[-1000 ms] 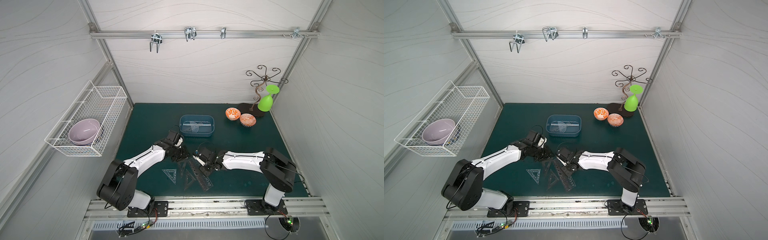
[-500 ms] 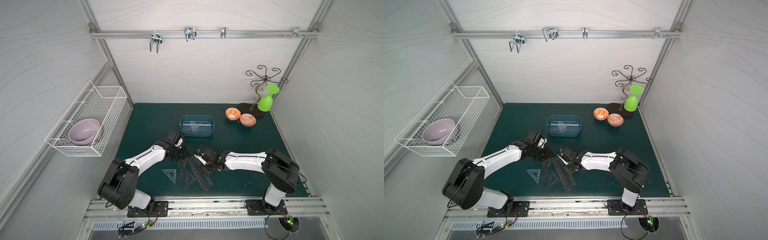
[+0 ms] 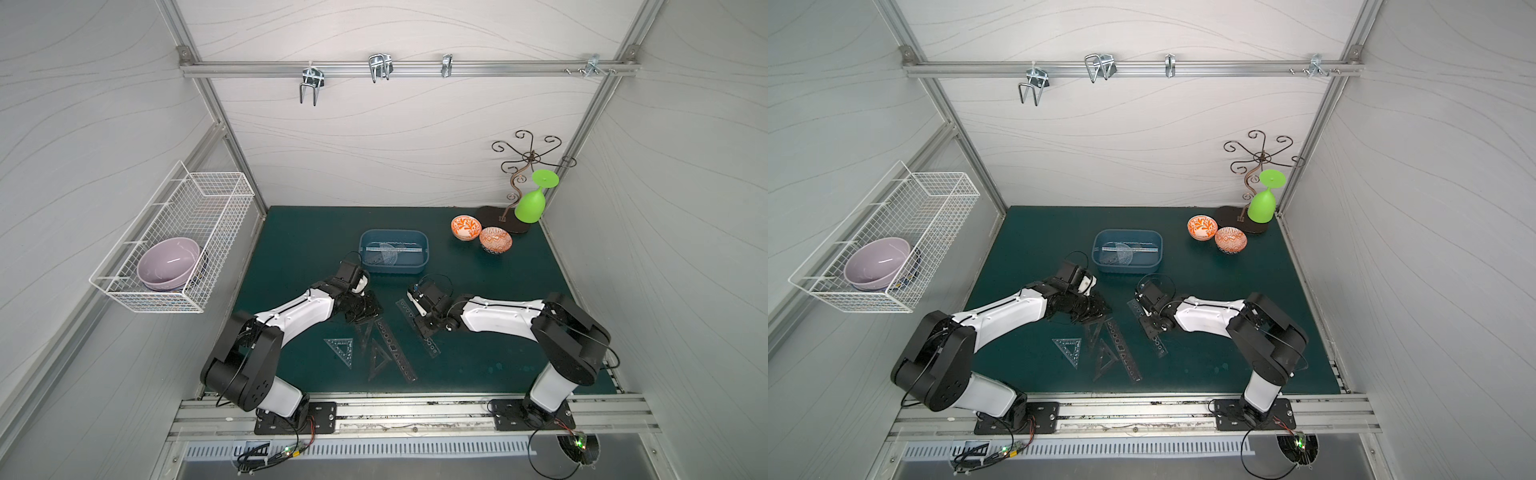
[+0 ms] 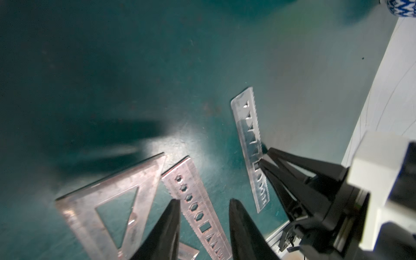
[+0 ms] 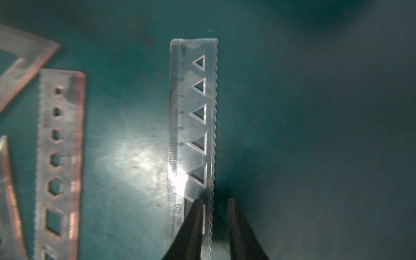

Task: Put the scattered rulers into the storage box
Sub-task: Pick up the ruler from the center of the board.

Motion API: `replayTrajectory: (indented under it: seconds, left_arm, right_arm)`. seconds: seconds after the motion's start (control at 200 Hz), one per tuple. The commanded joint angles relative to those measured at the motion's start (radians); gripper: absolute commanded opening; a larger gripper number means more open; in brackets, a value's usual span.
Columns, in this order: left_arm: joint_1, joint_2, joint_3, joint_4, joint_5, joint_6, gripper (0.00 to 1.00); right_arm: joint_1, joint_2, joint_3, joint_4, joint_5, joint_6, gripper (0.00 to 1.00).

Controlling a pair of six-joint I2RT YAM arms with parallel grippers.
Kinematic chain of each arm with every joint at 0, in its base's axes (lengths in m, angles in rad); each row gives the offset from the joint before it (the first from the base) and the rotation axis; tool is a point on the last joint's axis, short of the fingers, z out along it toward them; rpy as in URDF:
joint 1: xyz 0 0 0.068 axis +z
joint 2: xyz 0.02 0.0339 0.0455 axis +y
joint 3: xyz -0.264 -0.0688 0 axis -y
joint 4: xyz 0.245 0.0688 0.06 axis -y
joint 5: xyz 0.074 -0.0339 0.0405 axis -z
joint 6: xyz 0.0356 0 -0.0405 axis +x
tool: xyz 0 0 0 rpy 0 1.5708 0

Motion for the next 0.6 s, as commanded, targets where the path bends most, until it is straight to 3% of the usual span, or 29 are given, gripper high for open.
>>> replayTrajectory:
  seconds: [0.0, 0.075, 0.155, 0.595]
  left_arm:
    - [-0.022, 0.027, 0.019, 0.033, 0.022, -0.01, 0.4]
    - [-0.028, 0.033, 0.021, 0.038, 0.026, -0.014, 0.4]
    - [-0.033, 0.036, 0.021, 0.046, 0.028, -0.018, 0.4]
    - [-0.033, 0.04, 0.067, 0.0, 0.022, 0.016, 0.4]
  right_arm:
    - [-0.081, -0.069, -0.067, -0.066, -0.181, 0.083, 0.31]
    - [-0.162, -0.129, -0.131, 0.004, -0.355, 0.122, 0.38]
    - [-0.209, -0.166, -0.172, 0.018, -0.441, 0.145, 0.42]
    - [-0.216, -0.232, -0.332, 0.073, -0.609, 0.221, 0.37]
